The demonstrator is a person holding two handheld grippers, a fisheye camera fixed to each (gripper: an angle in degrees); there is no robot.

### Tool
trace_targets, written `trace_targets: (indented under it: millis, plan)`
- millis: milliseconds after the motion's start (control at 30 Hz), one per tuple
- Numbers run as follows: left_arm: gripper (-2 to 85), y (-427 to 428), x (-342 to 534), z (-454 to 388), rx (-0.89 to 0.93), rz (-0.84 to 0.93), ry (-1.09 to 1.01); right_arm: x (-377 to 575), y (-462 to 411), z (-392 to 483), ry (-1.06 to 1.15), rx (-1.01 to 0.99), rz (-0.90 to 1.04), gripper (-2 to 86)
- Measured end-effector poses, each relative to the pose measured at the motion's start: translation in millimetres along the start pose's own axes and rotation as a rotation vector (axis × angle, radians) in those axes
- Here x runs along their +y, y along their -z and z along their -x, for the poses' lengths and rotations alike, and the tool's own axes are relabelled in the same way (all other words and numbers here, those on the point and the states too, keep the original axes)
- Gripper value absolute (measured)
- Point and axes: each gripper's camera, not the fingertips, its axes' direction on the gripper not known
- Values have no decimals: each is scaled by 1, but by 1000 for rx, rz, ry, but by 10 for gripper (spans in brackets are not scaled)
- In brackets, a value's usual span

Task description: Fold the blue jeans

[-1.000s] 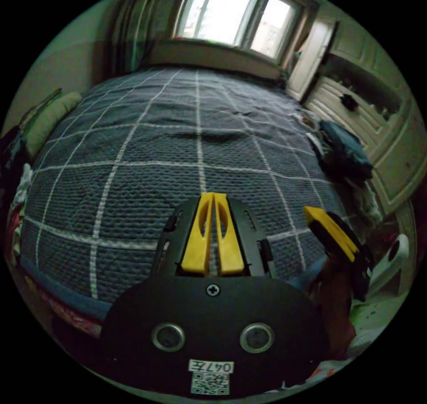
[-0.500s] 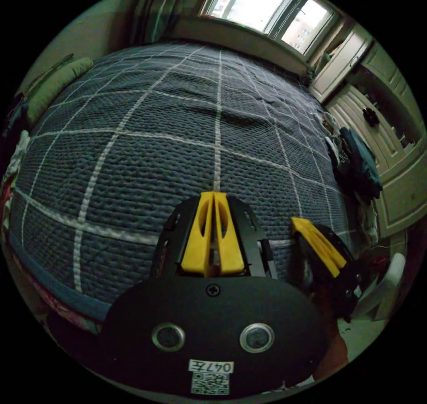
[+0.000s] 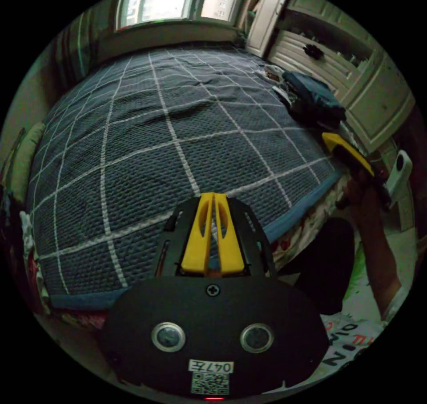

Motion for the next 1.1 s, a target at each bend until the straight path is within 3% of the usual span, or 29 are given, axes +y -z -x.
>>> trace_targets:
  millis: [200, 267, 467, 700, 867, 1000, 1100]
  plan:
    - [-10, -30, -12, -16, 29, 64, -64, 35, 38, -90, -116, 285, -117, 14]
    - [-10, -31, -15, -19, 57, 33, -67, 34, 49, -140, -176, 424, -106, 21]
    - [-10, -36, -48, -26, 171, 68, -14, 8, 55, -243, -266, 597, -75, 40]
    - [-8, -24, -77, -70, 120, 76, -132, -13, 37, -310, -391, 656, -1, 43]
    - [22, -3, -84, -110, 33, 5, -197, -23, 48, -320, -411, 627, -71, -1]
    - [159, 39, -149, -158, 401, -76, -213, -21, 72, -313, -406, 595, -161, -5]
    - [149, 87, -231, -246, 404, -119, -356, 0, 90, -311, -519, 476, -304, -5]
